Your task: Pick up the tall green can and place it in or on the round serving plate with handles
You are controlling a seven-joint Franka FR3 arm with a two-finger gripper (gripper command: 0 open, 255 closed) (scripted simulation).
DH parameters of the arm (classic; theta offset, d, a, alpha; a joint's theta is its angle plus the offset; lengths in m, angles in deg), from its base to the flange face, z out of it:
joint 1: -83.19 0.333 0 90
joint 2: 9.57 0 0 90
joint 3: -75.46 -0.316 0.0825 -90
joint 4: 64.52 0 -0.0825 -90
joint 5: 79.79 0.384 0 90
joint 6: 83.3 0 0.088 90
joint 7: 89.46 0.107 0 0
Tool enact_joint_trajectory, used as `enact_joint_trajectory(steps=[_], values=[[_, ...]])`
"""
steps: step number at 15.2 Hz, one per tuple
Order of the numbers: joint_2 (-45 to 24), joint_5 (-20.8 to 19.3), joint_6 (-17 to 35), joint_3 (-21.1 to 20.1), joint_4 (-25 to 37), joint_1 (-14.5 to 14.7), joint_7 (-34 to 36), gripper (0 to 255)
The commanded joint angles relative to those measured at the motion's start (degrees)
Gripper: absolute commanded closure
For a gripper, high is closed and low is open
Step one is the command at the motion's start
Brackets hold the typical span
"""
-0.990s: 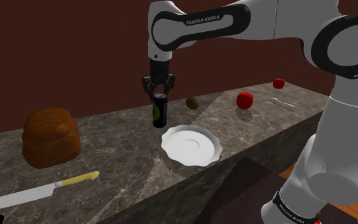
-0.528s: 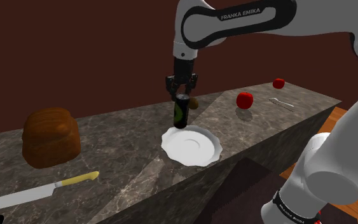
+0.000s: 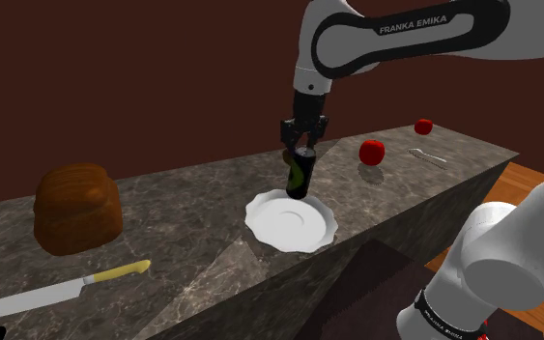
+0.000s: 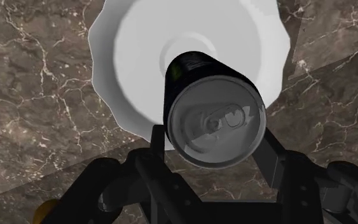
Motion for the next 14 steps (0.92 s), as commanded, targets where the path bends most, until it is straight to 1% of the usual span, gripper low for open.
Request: enact_joint_trajectory(steps=[1,14], values=[[0.3,0.0,1.4,0.0,-1.7,0.0,-0.1,255],[-1.9,0.0,11.7,-0.1,-9.8,0.0,0.0,255]])
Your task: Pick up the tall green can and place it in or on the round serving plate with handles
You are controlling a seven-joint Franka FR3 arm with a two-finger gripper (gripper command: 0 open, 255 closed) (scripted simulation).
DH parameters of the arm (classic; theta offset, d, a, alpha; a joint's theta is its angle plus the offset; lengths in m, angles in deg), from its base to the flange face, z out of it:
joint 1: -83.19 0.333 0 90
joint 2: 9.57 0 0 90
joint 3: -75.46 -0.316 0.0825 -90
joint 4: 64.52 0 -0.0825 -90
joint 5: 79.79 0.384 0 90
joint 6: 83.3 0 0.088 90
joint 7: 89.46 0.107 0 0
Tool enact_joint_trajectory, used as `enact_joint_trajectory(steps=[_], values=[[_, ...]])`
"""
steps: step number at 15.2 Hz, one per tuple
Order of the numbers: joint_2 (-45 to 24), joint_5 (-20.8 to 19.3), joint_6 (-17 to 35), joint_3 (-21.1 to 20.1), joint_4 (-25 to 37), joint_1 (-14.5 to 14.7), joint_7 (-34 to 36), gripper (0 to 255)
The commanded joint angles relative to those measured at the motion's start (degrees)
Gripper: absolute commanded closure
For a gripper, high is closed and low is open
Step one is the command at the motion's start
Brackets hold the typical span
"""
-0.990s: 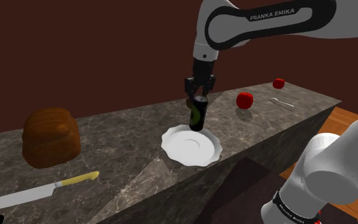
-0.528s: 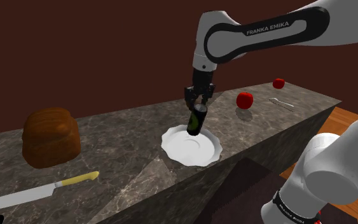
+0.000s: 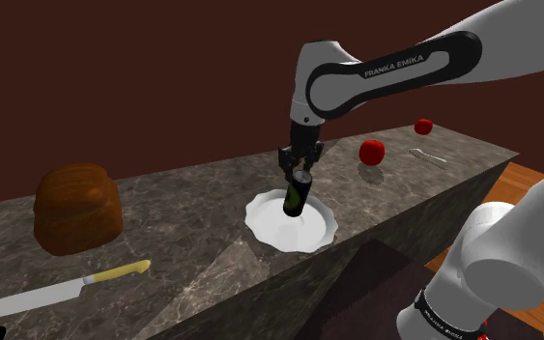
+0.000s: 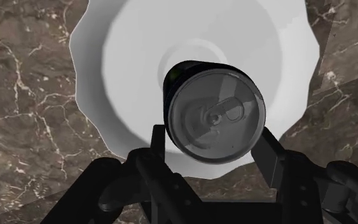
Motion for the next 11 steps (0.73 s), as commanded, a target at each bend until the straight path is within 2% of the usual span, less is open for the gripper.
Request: enact_joint_trajectory(steps=[1,5,11], values=[[-0.5,0.0,1.6,-0.1,-1.1,0.0,0.1,255],[-1.7,0.0,5.0,-0.1,-3.2,0.0,0.2,255],[-1.7,0.0,5.0,-0.1,-3.2,0.1,0.2,255]])
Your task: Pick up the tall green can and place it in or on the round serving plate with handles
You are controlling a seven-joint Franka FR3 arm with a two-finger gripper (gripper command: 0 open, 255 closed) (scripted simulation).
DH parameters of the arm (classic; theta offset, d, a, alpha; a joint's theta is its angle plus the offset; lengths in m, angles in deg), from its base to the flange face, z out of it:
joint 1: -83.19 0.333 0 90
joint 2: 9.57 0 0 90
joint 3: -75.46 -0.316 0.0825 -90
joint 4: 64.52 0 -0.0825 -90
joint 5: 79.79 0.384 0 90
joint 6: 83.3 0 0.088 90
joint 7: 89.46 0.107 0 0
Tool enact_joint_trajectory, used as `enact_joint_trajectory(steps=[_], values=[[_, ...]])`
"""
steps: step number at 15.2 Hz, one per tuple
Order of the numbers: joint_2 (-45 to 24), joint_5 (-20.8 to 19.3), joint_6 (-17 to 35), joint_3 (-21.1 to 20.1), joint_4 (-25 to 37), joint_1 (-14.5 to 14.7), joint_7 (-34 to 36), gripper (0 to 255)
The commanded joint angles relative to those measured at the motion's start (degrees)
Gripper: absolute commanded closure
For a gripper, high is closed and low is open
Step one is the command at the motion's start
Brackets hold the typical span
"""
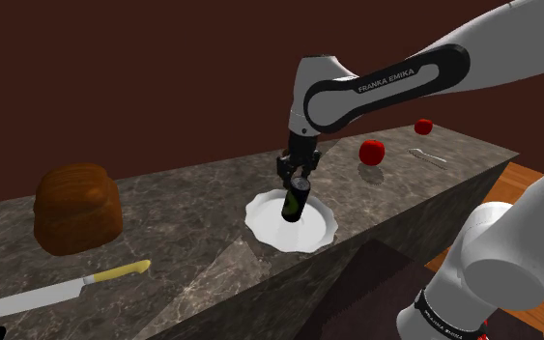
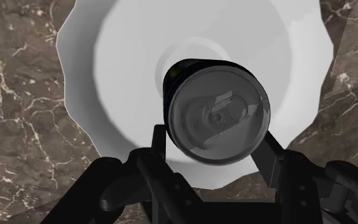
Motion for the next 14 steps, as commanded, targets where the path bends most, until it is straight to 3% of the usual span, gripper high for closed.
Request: enact_joint_trajectory(steps=[1,2,3,8,12,14], values=[[-0.2,0.0,0.0,0.0,-0.3,0.0,0.0,255],[-0.2,0.0,0.0,0.0,-0.3,0.0,0.0,255],[-0.2,0.0,-0.1,0.0,-0.2,0.0,0.0,0],[-0.2,0.0,0.0,0.0,-0.3,0.0,0.0,0],[2.3,0.1,-7.7,0.0,4.9,0.1,-0.1,0],[2.3,0.1,-7.7,0.0,4.9,0.1,-0.1,0]])
